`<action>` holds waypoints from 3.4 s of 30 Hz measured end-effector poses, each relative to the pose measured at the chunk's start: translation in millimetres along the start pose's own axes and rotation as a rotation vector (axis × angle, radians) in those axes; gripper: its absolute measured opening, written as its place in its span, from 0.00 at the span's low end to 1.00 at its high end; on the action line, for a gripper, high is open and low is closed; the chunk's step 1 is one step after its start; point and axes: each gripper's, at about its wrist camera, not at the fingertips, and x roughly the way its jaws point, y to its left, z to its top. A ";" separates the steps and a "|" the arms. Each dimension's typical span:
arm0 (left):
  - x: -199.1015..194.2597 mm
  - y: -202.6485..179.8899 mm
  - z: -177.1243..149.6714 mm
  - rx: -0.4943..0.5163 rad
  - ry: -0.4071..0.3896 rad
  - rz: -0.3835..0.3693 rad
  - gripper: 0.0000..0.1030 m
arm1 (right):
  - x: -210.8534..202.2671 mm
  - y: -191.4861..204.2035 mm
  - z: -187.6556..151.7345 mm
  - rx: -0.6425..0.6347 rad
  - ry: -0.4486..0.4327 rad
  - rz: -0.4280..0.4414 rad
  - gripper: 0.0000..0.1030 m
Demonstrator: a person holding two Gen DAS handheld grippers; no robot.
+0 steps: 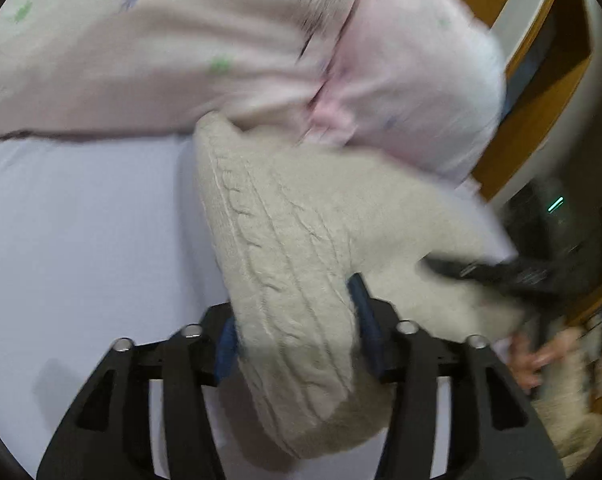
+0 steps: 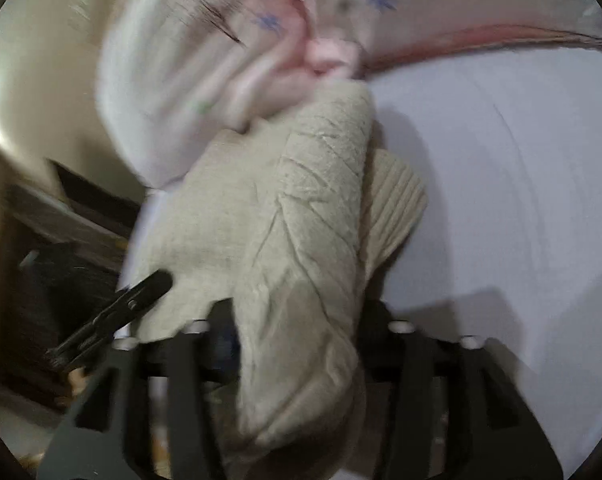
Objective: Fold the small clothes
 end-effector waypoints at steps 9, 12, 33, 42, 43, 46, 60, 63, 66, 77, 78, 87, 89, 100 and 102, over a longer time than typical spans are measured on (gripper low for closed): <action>-58.8 -12.7 -28.7 0.054 -0.187 0.188 0.89 | -89.8 36.7 -36.7 -0.115 -0.315 0.101 0.88; -67.9 -20.8 -46.5 0.096 -0.211 0.295 0.97 | -68.2 57.4 -42.2 -0.178 -0.237 0.160 0.97; -22.5 -29.1 -77.0 0.139 0.032 0.490 0.99 | -50.9 45.1 -115.9 -0.188 -0.161 -0.404 0.98; -22.8 -15.7 -75.0 0.070 0.048 0.436 0.99 | -7.5 69.0 -120.5 -0.267 -0.124 -0.598 0.98; -22.8 -16.2 -75.1 0.070 0.047 0.437 0.99 | -8.5 65.6 -121.1 -0.250 -0.130 -0.581 0.98; -22.7 -16.5 -75.3 0.072 0.046 0.435 0.99 | -6.0 65.4 -119.0 -0.246 -0.142 -0.585 0.98; -23.2 -16.0 -75.9 0.076 0.045 0.431 0.99 | -5.1 66.4 -119.6 -0.249 -0.145 -0.585 0.98; -23.1 -15.9 -75.9 0.076 0.044 0.431 0.99 | -5.2 66.5 -119.6 -0.249 -0.145 -0.586 0.98; -23.2 -15.8 -76.0 0.076 0.045 0.431 0.99 | -5.1 66.5 -119.5 -0.249 -0.145 -0.585 0.98; -23.4 -15.8 -76.0 0.076 0.045 0.431 0.99 | -4.9 67.1 -119.2 -0.247 -0.146 -0.586 0.98; -23.4 -15.8 -76.0 0.075 0.044 0.431 0.99 | -4.9 67.2 -119.2 -0.247 -0.146 -0.586 0.98; -23.4 -16.0 -76.0 0.075 0.044 0.431 0.99 | -4.7 67.2 -119.1 -0.247 -0.146 -0.586 0.98; -23.4 -16.1 -76.1 0.075 0.044 0.431 0.99 | -4.7 67.2 -119.1 -0.247 -0.146 -0.587 0.98; -23.4 -16.5 -76.1 0.075 0.044 0.431 0.99 | -4.6 67.2 -119.1 -0.246 -0.147 -0.587 0.98; -23.4 -16.5 -76.1 0.075 0.044 0.431 0.99 | -4.6 67.2 -119.1 -0.246 -0.147 -0.587 0.98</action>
